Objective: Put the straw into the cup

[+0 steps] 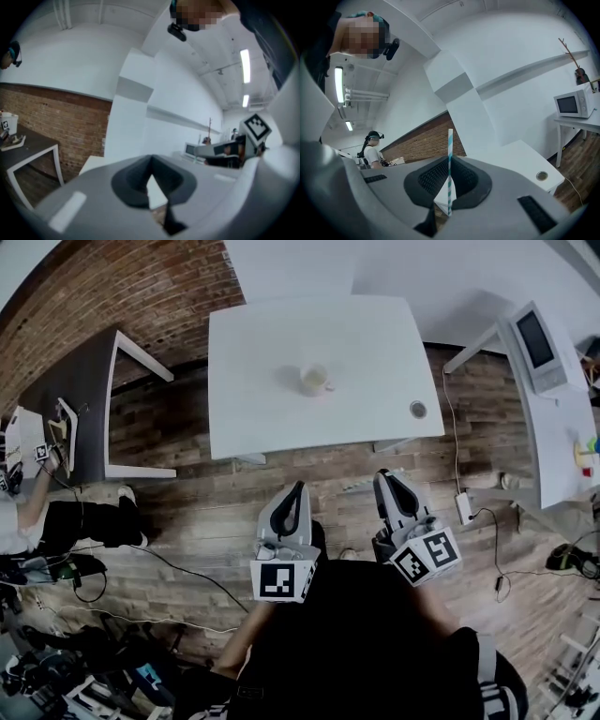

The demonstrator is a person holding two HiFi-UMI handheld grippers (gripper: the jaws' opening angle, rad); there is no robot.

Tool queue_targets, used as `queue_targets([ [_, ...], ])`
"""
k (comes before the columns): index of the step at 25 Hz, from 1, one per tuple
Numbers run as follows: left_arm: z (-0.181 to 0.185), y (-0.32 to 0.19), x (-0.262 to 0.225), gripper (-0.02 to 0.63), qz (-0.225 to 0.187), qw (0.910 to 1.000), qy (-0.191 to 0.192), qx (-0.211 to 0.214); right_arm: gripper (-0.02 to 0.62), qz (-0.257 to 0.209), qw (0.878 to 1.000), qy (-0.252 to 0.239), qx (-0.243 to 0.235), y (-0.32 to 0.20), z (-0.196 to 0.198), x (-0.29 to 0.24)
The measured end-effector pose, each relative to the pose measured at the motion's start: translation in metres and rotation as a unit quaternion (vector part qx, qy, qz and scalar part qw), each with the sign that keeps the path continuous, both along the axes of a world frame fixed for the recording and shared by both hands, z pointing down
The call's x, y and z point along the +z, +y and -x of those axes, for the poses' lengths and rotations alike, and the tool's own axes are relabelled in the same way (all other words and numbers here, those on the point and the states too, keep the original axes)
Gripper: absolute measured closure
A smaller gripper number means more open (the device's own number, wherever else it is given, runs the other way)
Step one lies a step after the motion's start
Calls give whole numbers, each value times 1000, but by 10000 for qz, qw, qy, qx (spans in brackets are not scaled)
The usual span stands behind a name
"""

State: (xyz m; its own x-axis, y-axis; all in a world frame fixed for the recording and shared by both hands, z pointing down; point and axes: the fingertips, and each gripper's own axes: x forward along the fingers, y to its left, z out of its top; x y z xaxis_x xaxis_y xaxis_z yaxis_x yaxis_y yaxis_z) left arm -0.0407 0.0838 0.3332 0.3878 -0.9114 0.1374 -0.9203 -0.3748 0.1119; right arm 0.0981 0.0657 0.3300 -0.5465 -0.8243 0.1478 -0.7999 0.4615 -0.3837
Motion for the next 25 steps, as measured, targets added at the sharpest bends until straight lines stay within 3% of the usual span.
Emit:
queue_targets([
  [5,29,-36,-5,601,-7,9995,270,137,578,6,9999,71,111,-32,36,-5],
  [9,49,-53,-3,601,-12,9993,267,244,578,-12,9997,78,244,-46,53,-8],
  [19,63,-69,0,601,11,9991,352,243,578,-111,9990,159,393,-69,59,-16],
  [25,69,-79,11,601,9,9997,105,220,578,-199,9991,65,380,-93,59,-13],
])
